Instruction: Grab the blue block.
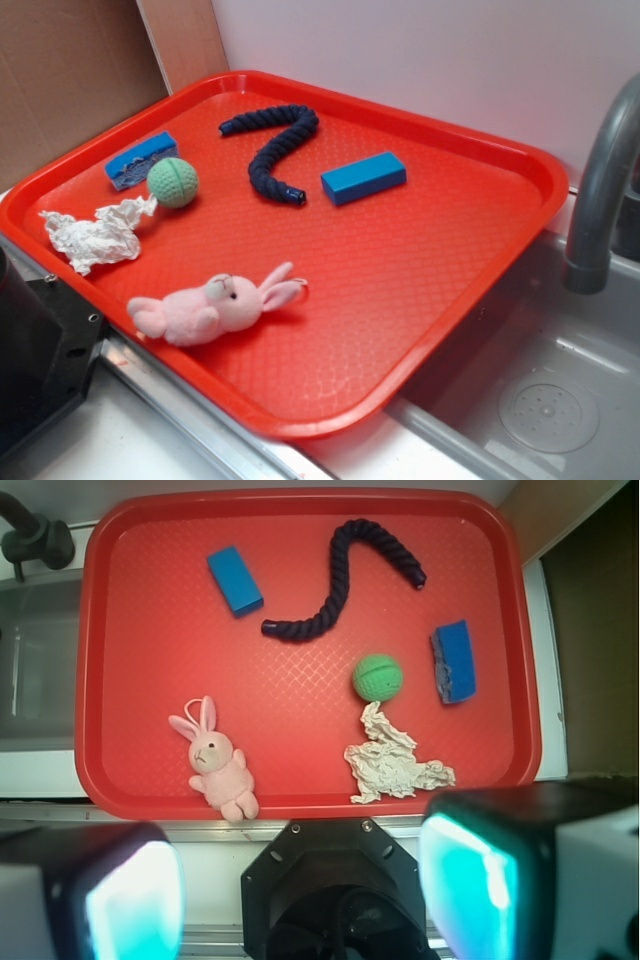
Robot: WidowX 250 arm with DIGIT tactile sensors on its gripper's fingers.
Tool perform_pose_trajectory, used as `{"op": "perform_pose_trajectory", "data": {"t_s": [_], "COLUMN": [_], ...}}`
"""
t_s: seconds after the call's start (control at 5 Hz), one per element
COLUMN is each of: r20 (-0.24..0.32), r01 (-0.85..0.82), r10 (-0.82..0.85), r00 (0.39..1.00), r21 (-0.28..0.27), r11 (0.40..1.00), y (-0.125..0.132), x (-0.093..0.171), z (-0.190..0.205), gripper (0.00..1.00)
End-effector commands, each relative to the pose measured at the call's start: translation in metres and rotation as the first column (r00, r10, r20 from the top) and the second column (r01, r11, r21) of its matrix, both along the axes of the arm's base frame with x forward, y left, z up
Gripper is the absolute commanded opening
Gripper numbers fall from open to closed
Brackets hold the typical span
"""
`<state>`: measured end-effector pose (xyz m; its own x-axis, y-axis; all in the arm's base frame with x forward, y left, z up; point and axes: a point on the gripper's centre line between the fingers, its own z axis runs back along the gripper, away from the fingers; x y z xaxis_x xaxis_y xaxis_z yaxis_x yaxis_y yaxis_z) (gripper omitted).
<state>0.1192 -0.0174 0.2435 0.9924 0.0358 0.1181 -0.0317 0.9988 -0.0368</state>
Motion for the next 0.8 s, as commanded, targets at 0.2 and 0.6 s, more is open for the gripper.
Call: {"op": "perform_pose_trajectory", "data": {"t_s": [0.2, 0.6], "r20": [-0.03, 0.071], "r01": [0.155, 0.285], "r10": [-0.155, -0.28], "r00": [0.987, 0.957], "r21": [0.015, -0.074], "r11": [0.988, 0.956], "y": [-0.032, -0.052], "x": [0.05, 0.111], "z": [-0.045, -0.095], "gripper": [1.0, 1.0]}}
